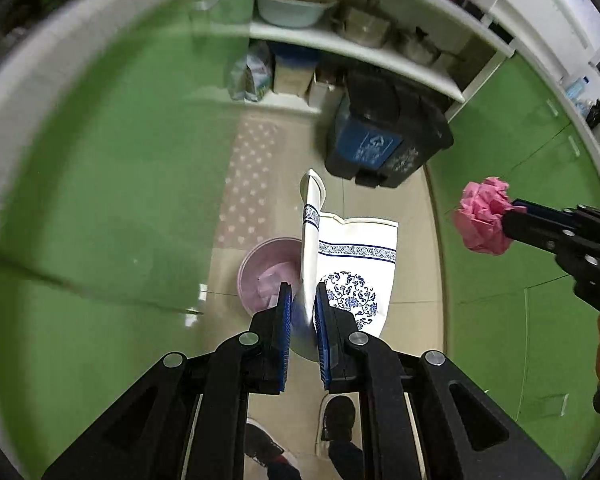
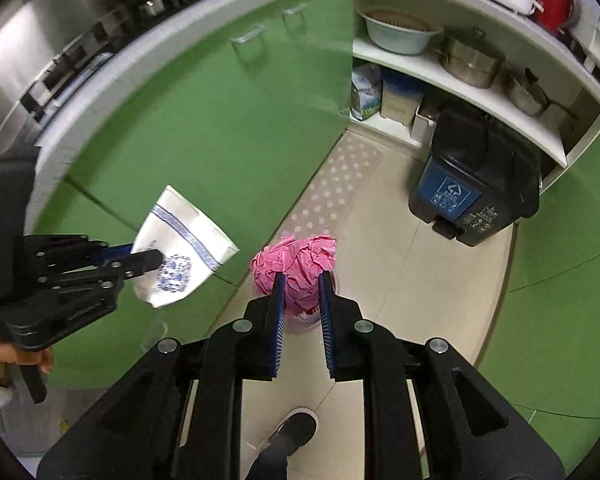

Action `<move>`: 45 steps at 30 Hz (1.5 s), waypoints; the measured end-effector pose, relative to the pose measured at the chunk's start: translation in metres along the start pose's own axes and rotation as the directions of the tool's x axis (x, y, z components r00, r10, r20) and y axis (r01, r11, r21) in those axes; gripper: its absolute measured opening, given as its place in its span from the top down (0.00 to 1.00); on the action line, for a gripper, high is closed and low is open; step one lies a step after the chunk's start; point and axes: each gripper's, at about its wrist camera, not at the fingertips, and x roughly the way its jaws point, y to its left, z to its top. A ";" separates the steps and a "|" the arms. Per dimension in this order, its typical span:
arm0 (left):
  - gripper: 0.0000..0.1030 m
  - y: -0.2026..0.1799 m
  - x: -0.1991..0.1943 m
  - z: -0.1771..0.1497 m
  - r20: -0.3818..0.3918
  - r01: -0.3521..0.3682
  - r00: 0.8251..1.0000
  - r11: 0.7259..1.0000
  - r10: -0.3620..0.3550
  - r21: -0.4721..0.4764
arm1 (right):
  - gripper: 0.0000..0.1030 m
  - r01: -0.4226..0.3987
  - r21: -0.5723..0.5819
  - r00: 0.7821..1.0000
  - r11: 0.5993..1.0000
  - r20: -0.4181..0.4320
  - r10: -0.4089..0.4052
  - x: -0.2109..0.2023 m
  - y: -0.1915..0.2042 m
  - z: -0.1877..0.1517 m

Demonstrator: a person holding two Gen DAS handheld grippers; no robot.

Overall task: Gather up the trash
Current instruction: 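Carry the bag and pink paper in both tools over the trash bin, then open the left tool to drop the paper bag into the bin, then open the right tool to drop the pink paper into the bin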

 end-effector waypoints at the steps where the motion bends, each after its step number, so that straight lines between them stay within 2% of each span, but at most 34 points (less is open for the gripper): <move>1: 0.89 0.002 0.017 0.002 -0.012 0.002 1.000 1.000 -0.002 0.006 | 0.84 0.002 0.005 1.000 1.000 -0.004 -0.002 0.011 -0.003 -0.002; 6: 0.88 0.013 0.073 0.004 -0.047 0.011 0.999 1.000 -0.010 0.017 | 0.84 0.006 0.025 1.000 1.000 -0.022 -0.005 0.055 -0.010 -0.013; 10: 0.86 0.016 0.094 0.006 -0.052 0.017 0.999 1.000 -0.015 0.024 | 0.84 0.004 0.042 0.999 0.999 -0.032 -0.003 0.074 -0.016 -0.020; 12: 0.71 0.018 0.102 0.007 -0.058 0.005 0.998 1.000 -0.003 0.025 | 0.84 0.004 0.048 0.999 0.999 -0.034 -0.002 0.079 -0.018 -0.022; 14: 0.15 0.021 0.103 0.007 -0.044 0.006 0.999 1.000 -0.006 0.007 | 0.84 0.003 0.054 0.999 0.999 -0.036 -0.001 0.083 -0.018 -0.022; 15: 0.11 0.022 0.102 0.008 -0.028 0.013 1.000 1.000 -0.013 0.001 | 0.84 0.002 0.054 0.999 0.999 -0.036 0.000 0.084 -0.018 -0.022; 30: 0.07 0.034 0.083 0.001 -0.008 -0.016 1.000 1.000 0.016 0.013 | 0.84 -0.031 0.017 0.999 0.999 -0.041 0.032 0.094 -0.007 -0.016; 36: 0.07 0.040 0.068 -0.004 0.016 -0.001 1.000 1.000 0.002 0.000 | 0.84 -0.053 -0.008 0.997 0.999 -0.054 0.053 0.111 0.001 -0.008; 38: 0.07 0.042 0.064 -0.006 0.022 0.000 1.000 1.000 0.000 -0.009 | 0.80 -0.055 -0.019 0.997 0.998 -0.058 0.054 0.117 0.004 -0.005; 39: 0.07 0.043 0.063 -0.006 0.025 0.001 1.000 1.000 -0.001 -0.010 | 0.73 -0.054 -0.021 0.997 0.998 -0.059 0.052 0.120 0.005 -0.004; 40: 0.07 0.044 0.062 -0.006 0.027 0.000 1.000 1.000 0.001 -0.011 | 0.48 -0.053 -0.021 0.997 0.998 -0.057 0.052 0.123 0.005 -0.002; 42: 0.07 0.047 0.063 -0.007 0.025 -0.003 1.000 1.000 0.003 -0.015 | 0.11 -0.049 -0.007 0.998 0.999 -0.041 0.049 0.125 0.003 -0.001; 45: 0.07 0.048 0.064 -0.008 0.021 -0.009 1.000 1.000 0.009 -0.018 | 0.08 -0.024 0.005 0.999 1.000 -0.041 0.024 0.128 0.002 0.001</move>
